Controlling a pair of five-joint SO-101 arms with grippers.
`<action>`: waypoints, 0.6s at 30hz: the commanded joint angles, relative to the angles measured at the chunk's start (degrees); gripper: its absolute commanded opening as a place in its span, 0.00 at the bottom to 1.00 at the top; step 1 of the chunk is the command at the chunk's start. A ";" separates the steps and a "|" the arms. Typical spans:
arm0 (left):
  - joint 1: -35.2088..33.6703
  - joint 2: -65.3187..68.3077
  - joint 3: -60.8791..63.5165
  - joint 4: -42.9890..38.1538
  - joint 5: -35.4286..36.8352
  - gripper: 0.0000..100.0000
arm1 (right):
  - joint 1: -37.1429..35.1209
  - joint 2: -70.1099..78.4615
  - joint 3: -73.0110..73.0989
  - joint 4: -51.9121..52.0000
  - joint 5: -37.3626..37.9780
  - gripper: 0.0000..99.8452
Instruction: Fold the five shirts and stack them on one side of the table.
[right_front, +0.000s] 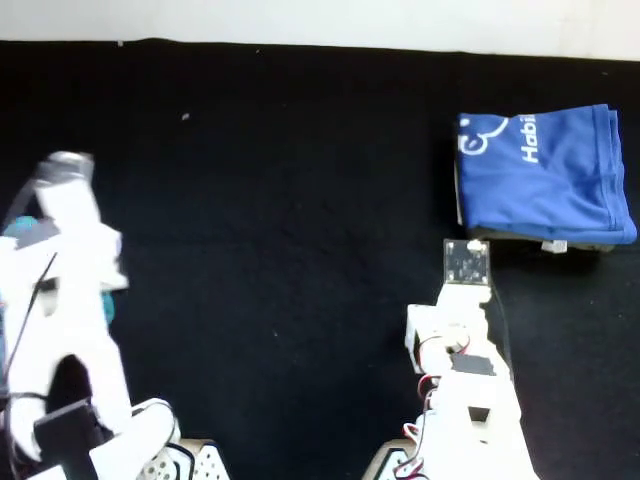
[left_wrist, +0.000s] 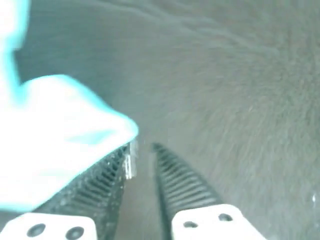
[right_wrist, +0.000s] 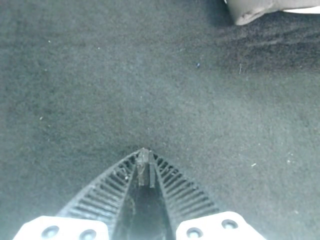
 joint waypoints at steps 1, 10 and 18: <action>-11.30 1.45 -16.48 9.58 -6.07 0.20 | -0.40 -1.27 -0.04 -1.01 -0.09 0.01; -31.60 30.81 -53.14 17.14 -10.99 0.20 | -0.48 -1.27 -0.04 -1.01 0.35 0.01; -32.40 53.14 -81.27 22.59 -11.08 0.20 | -1.45 -1.27 0.13 -1.01 2.64 0.01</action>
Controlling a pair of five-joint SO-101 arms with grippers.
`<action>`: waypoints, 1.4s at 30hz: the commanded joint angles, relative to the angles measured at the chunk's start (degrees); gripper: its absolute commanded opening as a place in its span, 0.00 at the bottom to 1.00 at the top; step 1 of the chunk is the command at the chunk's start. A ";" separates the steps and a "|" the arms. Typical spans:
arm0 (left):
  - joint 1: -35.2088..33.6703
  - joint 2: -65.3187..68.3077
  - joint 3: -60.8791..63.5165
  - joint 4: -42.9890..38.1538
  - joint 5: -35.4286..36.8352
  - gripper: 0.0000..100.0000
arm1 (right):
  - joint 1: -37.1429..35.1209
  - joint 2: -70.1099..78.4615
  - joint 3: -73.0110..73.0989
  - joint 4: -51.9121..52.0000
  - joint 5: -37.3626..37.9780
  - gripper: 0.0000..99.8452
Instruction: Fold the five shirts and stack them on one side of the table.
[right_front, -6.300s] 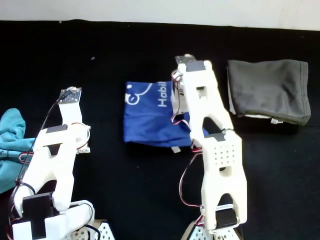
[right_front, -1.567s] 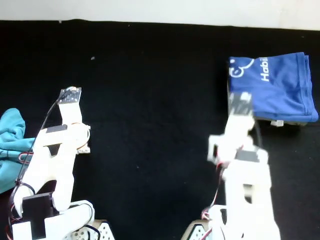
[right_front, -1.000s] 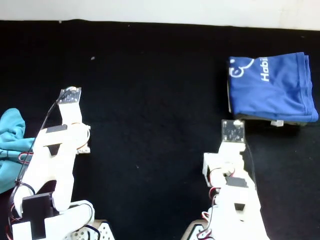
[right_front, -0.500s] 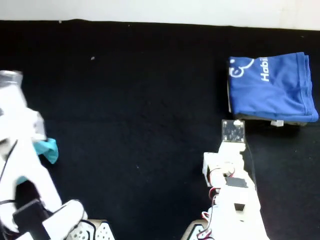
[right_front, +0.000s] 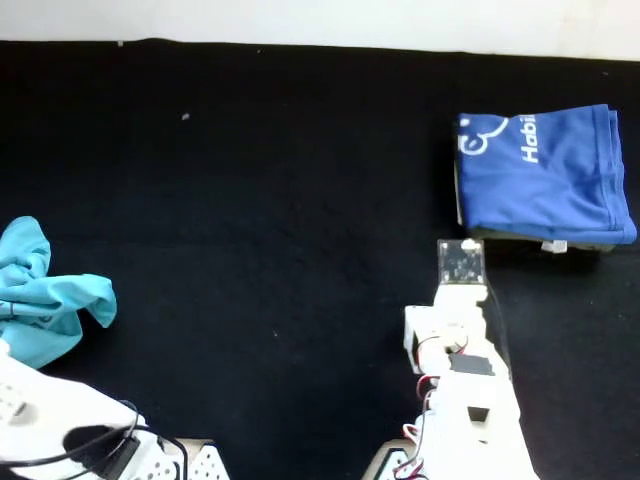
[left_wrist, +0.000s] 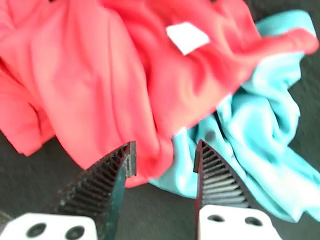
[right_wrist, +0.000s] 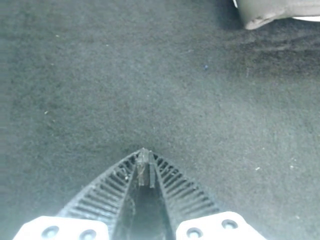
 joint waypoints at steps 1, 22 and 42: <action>0.84 7.34 -11.74 1.67 -0.44 0.20 | -0.66 -1.27 0.13 -1.01 0.62 0.01; 10.59 19.82 -49.98 13.27 5.27 0.01 | -0.66 -1.27 0.13 -1.01 0.62 0.01; 53.23 -29.32 -30.20 13.63 7.12 0.01 | -0.66 -1.27 0.13 -1.19 0.62 0.01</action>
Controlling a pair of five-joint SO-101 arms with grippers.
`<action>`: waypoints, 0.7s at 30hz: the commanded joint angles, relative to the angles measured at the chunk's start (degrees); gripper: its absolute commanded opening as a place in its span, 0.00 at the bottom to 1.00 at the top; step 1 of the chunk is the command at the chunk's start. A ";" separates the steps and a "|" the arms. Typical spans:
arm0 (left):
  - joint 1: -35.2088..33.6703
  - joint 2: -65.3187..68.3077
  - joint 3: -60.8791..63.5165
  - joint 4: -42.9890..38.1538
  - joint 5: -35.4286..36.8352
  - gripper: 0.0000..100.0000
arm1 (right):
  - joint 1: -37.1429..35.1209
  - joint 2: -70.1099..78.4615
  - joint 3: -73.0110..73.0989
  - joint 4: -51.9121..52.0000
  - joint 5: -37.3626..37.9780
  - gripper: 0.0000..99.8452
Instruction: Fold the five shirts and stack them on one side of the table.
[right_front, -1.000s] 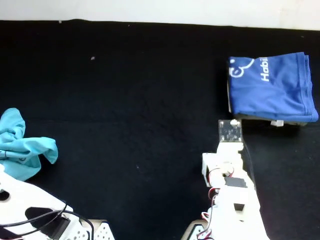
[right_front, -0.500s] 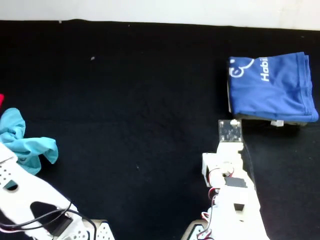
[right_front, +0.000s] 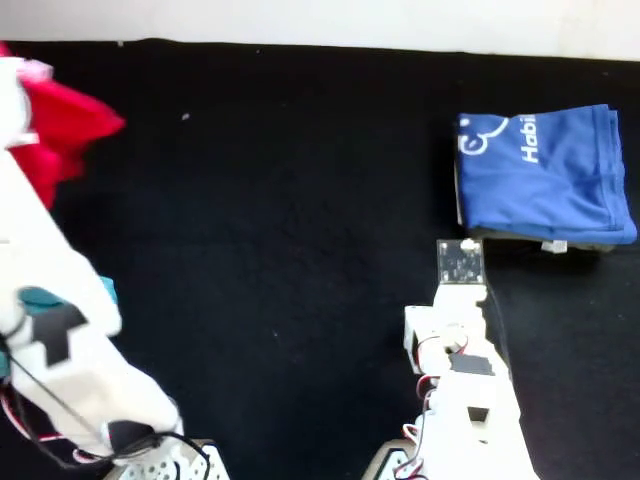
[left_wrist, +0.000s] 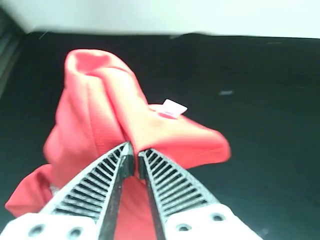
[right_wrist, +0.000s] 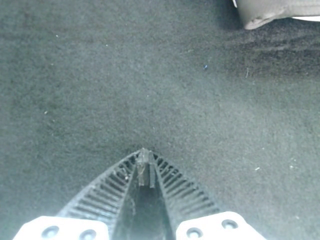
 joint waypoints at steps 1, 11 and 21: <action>10.95 -10.07 5.76 0.35 0.44 0.01 | -0.66 -1.27 0.13 -1.19 0.62 0.01; 24.22 -18.51 25.89 0.35 0.44 0.01 | -0.66 -1.27 0.13 -1.19 0.62 0.01; 14.20 -18.42 74.95 -13.80 0.09 0.01 | -0.66 -1.27 0.13 -1.19 0.62 0.01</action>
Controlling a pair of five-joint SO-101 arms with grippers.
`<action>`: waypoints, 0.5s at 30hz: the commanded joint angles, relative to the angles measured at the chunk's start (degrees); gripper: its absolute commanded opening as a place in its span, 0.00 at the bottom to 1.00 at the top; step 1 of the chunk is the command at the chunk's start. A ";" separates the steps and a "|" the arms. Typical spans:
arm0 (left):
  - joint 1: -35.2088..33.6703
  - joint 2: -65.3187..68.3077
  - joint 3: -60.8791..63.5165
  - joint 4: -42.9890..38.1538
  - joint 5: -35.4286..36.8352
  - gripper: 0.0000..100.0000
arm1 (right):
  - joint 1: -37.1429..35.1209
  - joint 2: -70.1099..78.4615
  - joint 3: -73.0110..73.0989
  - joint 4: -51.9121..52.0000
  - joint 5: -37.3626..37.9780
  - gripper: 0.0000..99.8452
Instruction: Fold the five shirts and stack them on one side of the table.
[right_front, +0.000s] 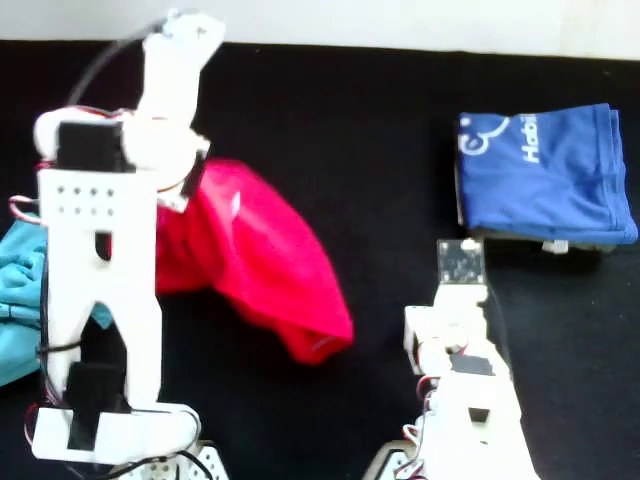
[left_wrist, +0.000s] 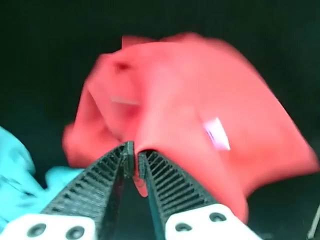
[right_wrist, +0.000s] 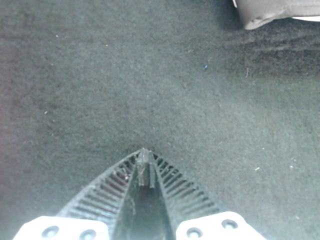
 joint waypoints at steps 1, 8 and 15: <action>-5.41 -1.36 17.71 -10.20 0.09 0.01 | -0.66 -1.27 0.13 -1.19 0.62 0.01; -14.29 -1.36 29.41 -17.93 0.00 0.13 | -0.66 -1.27 0.13 -1.19 0.62 0.01; -15.34 -1.98 22.90 -5.89 0.35 0.20 | -0.66 -1.27 0.13 -1.19 0.62 0.01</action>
